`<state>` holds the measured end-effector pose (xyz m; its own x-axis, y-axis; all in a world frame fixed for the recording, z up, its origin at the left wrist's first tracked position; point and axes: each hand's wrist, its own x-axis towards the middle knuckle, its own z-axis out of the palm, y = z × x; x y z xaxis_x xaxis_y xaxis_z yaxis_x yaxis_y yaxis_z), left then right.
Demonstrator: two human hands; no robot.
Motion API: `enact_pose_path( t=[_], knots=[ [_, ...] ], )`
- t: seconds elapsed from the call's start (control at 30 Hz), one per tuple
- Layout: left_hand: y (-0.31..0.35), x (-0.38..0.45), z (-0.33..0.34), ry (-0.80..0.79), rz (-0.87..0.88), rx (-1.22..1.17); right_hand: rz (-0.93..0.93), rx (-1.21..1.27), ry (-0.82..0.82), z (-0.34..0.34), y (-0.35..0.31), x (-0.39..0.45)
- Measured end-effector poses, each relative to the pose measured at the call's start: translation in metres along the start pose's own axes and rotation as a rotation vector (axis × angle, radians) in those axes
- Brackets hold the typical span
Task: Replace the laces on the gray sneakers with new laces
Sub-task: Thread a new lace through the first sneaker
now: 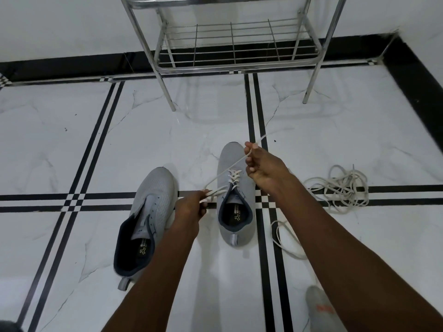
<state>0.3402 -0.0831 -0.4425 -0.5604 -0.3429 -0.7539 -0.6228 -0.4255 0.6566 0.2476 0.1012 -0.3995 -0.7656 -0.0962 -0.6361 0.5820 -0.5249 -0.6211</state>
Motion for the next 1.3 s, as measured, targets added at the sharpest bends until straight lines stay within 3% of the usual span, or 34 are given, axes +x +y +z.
enact_pose_path(
  t=[0.17, 0.23, 0.3, 0.4, 0.57, 0.67, 0.8, 1.03, 1.17, 1.3],
  knots=[
    [-0.005, 0.007, 0.000, 0.064, -0.006, 0.016, -0.111, -0.090, 0.061, -0.012, -0.012, 0.000],
    [-0.006, 0.007, 0.001, 0.144, 0.179, 0.132, -0.183, -0.279, 0.056, -0.016, -0.009, -0.002],
    [0.001, -0.002, 0.005, 0.223, 0.476, 0.266, -0.236, -0.430, -0.001, -0.015, -0.002, -0.006],
    [0.024, -0.022, 0.021, 0.070, 0.722, 0.365, -0.308, -0.615, -0.082, -0.008, 0.008, -0.017],
    [0.052, -0.033, 0.050, -0.227, 0.524, 0.238, -0.417, -0.909, -0.187, 0.005, 0.026, -0.033],
    [0.052, -0.032, 0.053, -0.240, 0.540, 0.124, -0.450, -1.038, -0.193, 0.009, 0.033, -0.037],
    [0.056, -0.032, 0.046, -0.209, 0.604, 0.048, -0.565, -1.176, -0.042, -0.003, 0.037, -0.036],
    [0.029, -0.035, 0.026, -0.156, 0.856, 0.483, -0.626, -1.511, 0.009, -0.033, 0.050, -0.049],
    [0.000, -0.036, 0.025, -0.164, 0.917, 0.702, -0.703, -1.435, -0.013, -0.040, 0.057, -0.047],
    [-0.018, -0.037, 0.024, -0.119, 1.009, 0.859, -0.472, -1.088, -0.010, -0.052, 0.054, -0.046]
  ],
)
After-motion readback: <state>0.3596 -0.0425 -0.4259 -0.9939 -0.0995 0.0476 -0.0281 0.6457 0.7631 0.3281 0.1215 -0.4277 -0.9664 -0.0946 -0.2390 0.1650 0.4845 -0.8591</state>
